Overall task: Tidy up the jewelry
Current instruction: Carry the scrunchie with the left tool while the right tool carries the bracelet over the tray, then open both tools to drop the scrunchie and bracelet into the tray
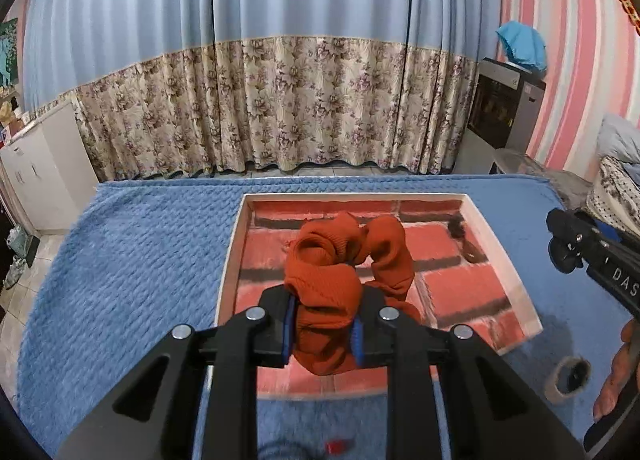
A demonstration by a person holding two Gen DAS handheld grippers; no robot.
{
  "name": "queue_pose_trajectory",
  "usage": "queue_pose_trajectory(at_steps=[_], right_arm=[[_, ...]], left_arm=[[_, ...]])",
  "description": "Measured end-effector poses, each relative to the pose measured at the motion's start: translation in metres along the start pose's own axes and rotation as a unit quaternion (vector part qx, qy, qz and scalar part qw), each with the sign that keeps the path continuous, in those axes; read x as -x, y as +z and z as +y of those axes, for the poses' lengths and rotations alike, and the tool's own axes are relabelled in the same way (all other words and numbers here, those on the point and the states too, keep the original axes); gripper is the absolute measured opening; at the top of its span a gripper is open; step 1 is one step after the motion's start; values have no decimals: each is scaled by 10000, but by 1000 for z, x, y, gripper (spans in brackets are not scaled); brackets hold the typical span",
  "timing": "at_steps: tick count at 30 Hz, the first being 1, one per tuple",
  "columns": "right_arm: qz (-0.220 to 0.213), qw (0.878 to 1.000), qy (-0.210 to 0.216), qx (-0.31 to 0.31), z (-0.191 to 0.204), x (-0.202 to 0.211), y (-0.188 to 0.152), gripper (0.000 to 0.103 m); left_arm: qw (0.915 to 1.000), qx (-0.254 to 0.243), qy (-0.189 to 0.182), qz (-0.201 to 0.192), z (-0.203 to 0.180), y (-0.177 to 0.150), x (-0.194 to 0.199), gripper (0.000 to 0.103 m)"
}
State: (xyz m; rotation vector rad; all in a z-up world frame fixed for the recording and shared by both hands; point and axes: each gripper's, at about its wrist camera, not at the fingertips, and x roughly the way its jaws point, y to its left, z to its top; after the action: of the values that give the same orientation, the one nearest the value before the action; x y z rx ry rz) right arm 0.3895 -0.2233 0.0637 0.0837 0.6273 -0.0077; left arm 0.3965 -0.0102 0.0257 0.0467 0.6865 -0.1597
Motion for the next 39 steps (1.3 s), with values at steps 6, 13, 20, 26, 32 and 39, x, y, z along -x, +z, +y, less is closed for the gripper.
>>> queue_pose_trajectory(at_steps=[6, 13, 20, 26, 32, 39], right_arm=[[244, 9996, -110, -6, 3, -54, 6, 46], [566, 9981, -235, 11, 6, -105, 4, 46], [772, 9966, -303, -11, 2, -132, -5, 46], [925, 9953, -286, 97, 6, -146, -13, 46], [1127, 9932, -271, 128, 6, -157, -16, 46], [1446, 9890, -250, 174, 6, -167, -18, 47]], left_arm=[[9996, 3, 119, 240, 6, 1, -55, 22], [9985, 124, 195, 501, 19, 1, -93, 22], [9974, 91, 280, 660, 22, 3, -111, 22], [9963, 64, 343, 781, 23, 3, -123, 22], [9953, -38, 467, 853, 22, 0, -131, 24], [9942, -77, 525, 938, 20, -1, -138, 27]])
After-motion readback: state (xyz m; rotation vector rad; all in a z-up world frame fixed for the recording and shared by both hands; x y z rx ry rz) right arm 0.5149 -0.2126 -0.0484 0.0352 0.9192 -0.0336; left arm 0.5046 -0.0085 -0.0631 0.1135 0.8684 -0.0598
